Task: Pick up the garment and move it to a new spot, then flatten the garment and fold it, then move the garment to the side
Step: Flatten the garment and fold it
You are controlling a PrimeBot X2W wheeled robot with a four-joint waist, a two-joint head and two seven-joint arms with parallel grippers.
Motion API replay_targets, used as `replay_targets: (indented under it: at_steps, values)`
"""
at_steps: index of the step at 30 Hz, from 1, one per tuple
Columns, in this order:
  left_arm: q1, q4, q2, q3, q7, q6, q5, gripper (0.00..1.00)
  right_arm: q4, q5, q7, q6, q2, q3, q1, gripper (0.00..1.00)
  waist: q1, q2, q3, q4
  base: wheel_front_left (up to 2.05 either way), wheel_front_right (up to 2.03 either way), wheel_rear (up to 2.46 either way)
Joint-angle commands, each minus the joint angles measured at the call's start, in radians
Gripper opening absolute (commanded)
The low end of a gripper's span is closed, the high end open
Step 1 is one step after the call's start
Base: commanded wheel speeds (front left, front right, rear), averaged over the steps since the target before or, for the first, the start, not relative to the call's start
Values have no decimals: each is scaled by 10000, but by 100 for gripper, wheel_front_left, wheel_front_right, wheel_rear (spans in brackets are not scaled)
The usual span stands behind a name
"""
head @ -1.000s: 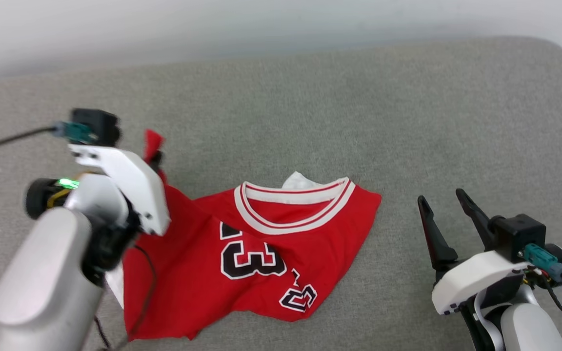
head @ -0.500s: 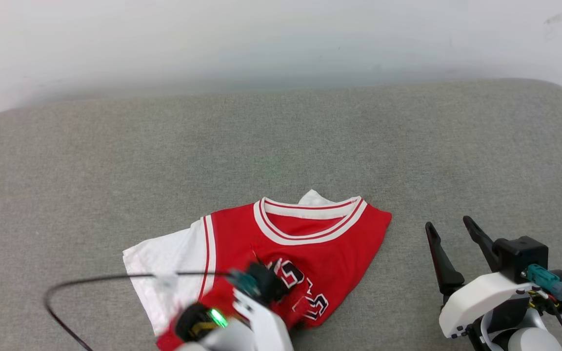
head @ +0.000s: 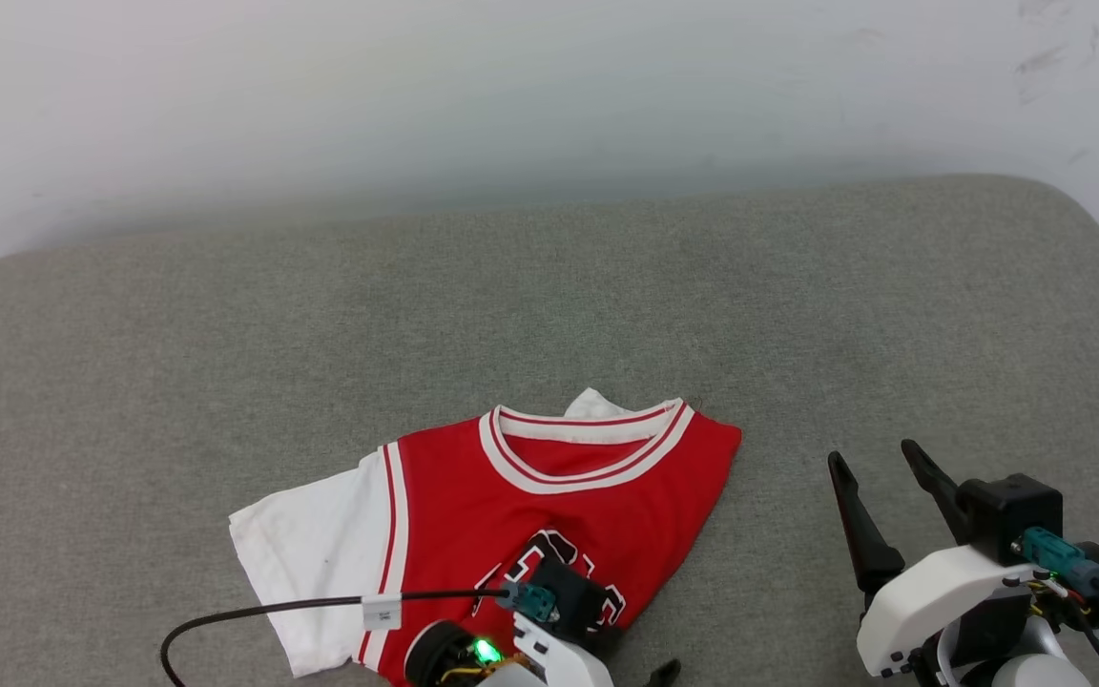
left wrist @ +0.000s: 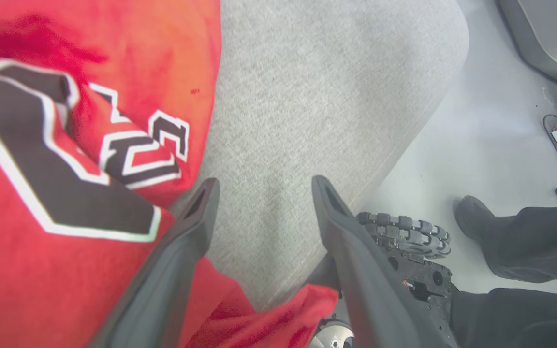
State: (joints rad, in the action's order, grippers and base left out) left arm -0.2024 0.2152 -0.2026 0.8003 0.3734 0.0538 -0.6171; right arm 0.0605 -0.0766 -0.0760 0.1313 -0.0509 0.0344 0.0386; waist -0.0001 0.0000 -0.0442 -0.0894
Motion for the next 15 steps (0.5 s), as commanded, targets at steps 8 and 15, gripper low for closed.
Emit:
replay_targets:
  at_steps: [8, 15]
  values:
    - [-361, -898, 33, -1308, -2867, -932, 737, 100, -189, 153, -174, -9, 8, -181, -333, 100, 1, 0, 434, 156, 0, 0, 0]
    - [-247, -1095, -470, -2971, -4783, -2237, 1114, 100, -353, 193, -245, -10, 8, -326, -337, 100, 1, 0, 408, 317, 0, 0, 0]
